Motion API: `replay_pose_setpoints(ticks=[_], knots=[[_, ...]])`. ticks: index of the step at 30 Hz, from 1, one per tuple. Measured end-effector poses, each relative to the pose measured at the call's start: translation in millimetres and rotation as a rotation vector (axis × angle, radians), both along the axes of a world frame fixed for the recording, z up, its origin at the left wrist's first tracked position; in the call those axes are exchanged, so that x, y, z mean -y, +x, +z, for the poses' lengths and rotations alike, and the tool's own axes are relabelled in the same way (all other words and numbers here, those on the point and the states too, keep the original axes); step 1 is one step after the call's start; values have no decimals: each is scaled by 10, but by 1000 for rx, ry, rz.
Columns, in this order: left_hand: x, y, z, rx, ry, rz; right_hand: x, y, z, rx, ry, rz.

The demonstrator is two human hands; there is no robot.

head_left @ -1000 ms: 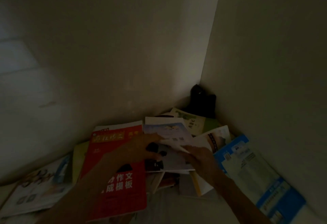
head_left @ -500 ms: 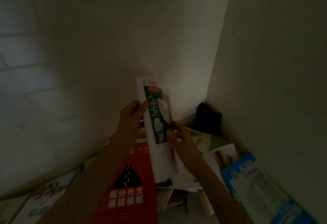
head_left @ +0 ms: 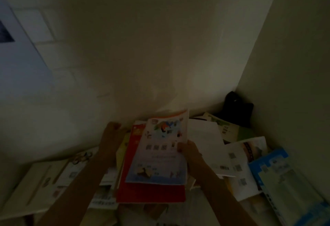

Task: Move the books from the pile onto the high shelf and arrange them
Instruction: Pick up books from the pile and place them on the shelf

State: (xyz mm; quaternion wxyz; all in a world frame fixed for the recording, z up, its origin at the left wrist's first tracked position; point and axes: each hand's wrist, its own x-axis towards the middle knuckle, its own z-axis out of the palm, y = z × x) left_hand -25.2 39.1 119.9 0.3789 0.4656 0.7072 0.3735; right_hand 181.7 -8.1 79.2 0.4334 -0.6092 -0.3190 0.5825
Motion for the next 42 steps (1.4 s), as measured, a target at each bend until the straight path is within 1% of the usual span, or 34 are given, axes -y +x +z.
replay_pose_setpoints(ticks=[1, 3, 4, 5, 7, 8, 9, 10, 11, 13, 15, 17, 21, 24, 27, 29, 31, 34, 36, 39, 42], knots=[[5, -115, -219, -18, -103, 18, 26, -21, -61, 43, -16, 35], [47, -235, -536, 0, -285, -73, 67, -104, -171, 176, 13, 94], [58, -260, -690, -13, -325, -115, 92, -154, -214, 245, 54, 99], [88, -242, -751, -26, -345, -133, 97, -191, -247, 366, 88, 91], [125, -187, -767, -83, -367, -130, 91, -219, -318, 779, 113, 93], [114, -156, -777, -106, -373, -117, 91, -217, -363, 912, 104, 97], [89, -124, -785, -92, -358, -130, 88, -210, -399, 925, 72, 105], [76, -85, -765, -56, -363, -146, 64, -202, -455, 860, 48, 114], [55, -64, -760, -30, -369, -152, 36, -185, -543, 730, 8, 108], [36, -2, -702, 26, -381, -139, -52, -121, -853, 508, -31, 23], [37, 38, -679, 105, -396, -115, -55, -103, -735, 322, -46, -42], [94, 88, -617, 138, -338, -126, -28, -117, -463, 172, -55, -57], [268, 153, -578, 151, -226, -163, -123, -57, -435, 118, -71, -50], [432, 163, -542, 234, -150, -147, -145, -109, -485, 53, -98, -23], [647, 107, -416, 318, -80, -113, -65, -136, -370, -20, -50, -8], [800, 29, -275, 429, -10, -85, -12, -177, -212, -39, -6, -47], [925, -98, -61, 461, 91, -82, 58, -292, 63, -41, 93, -32], [1077, -439, 356, 393, 242, -75, 148, -545, 519, -108, 287, 70], [1207, -772, 649, 323, 347, -69, 274, -819, 843, -73, 431, 141], [1515, -1375, 1073, 215, 498, -26, 524, -1425, 1262, -49, 622, 205], [1959, -2052, 1471, 202, 636, 49, 910, -2160, 1728, -116, 795, 239]])
